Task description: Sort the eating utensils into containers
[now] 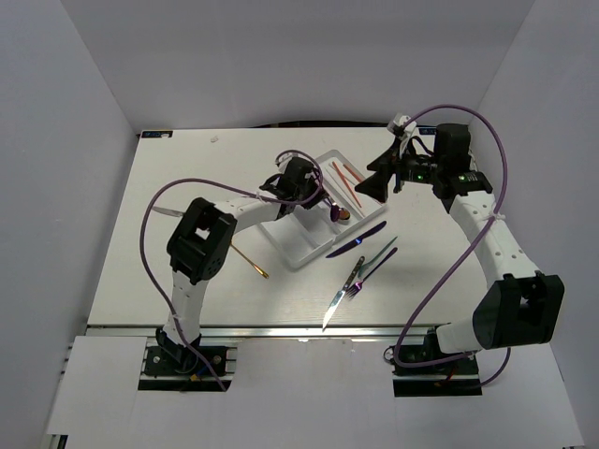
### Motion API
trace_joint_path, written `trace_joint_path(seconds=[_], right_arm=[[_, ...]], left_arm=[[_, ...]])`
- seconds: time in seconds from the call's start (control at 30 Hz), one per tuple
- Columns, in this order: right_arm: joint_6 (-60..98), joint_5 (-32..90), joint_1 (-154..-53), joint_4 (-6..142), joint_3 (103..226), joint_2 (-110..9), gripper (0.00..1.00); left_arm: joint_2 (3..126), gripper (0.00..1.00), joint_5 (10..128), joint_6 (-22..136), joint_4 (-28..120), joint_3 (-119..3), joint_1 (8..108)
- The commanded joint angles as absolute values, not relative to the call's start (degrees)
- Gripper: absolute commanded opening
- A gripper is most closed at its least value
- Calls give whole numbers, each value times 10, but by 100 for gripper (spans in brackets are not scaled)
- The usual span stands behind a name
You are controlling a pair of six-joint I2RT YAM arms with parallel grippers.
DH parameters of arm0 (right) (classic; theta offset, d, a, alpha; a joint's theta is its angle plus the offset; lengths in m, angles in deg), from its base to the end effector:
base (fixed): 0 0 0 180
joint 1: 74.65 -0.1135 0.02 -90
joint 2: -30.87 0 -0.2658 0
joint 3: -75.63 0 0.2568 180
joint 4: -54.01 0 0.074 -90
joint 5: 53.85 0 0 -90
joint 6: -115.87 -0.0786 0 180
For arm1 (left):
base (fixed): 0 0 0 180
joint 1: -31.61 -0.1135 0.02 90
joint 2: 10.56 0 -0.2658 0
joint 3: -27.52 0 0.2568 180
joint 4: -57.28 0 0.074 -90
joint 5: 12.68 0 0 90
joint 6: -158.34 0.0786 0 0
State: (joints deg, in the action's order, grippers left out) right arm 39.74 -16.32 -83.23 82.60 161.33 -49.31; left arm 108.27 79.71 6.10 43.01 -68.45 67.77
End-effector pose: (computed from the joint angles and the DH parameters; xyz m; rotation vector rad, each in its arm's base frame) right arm 0.3293 0.1127 0.3523 -0.9260 1.6523 0.8317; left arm 0.4108 -0.2962 0.1545 -0.5588 2.3039 -0.8598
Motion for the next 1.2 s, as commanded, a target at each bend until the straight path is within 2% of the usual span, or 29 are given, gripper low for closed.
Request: trace_joint_path(seconds=[0.0, 0.1, 0.2, 0.33, 0.37, 0.47, 0.83, 0.9, 1.03, 1.13, 1.17], right_arm=[[391, -175, -829, 804, 1605, -488, 89], [391, -175, -829, 802, 1603, -493, 89], [391, -175, -829, 802, 1603, -495, 89], [391, -175, -829, 803, 1603, -498, 90], [391, -174, -829, 803, 1603, -499, 89], [393, -175, -828, 803, 1603, -500, 89], [465, -200, -833, 831, 1601, -488, 89], [536, -214, -837, 863, 1595, -477, 89], [721, -220, -852, 990, 1576, -456, 89], [945, -224, -862, 1110, 1573, -468, 89], [1017, -220, -862, 1217, 1575, -487, 89]], left_arm=[[1092, 0, 842, 22, 402, -733, 683], [1109, 0, 861, -9, 385, -749, 690], [1123, 5, 856, -21, 381, -759, 692], [1135, 20, 847, -22, 369, -774, 698], [1133, 29, 844, -23, 369, -775, 698], [1124, 39, 830, -19, 370, -775, 698], [1023, 47, 813, 44, 360, -735, 698], [975, 51, 817, 86, 344, -719, 695], [867, 68, 793, 225, 336, -648, 669], [762, 79, 682, 326, 364, -554, 619], [734, 81, 601, 345, 376, -526, 587]])
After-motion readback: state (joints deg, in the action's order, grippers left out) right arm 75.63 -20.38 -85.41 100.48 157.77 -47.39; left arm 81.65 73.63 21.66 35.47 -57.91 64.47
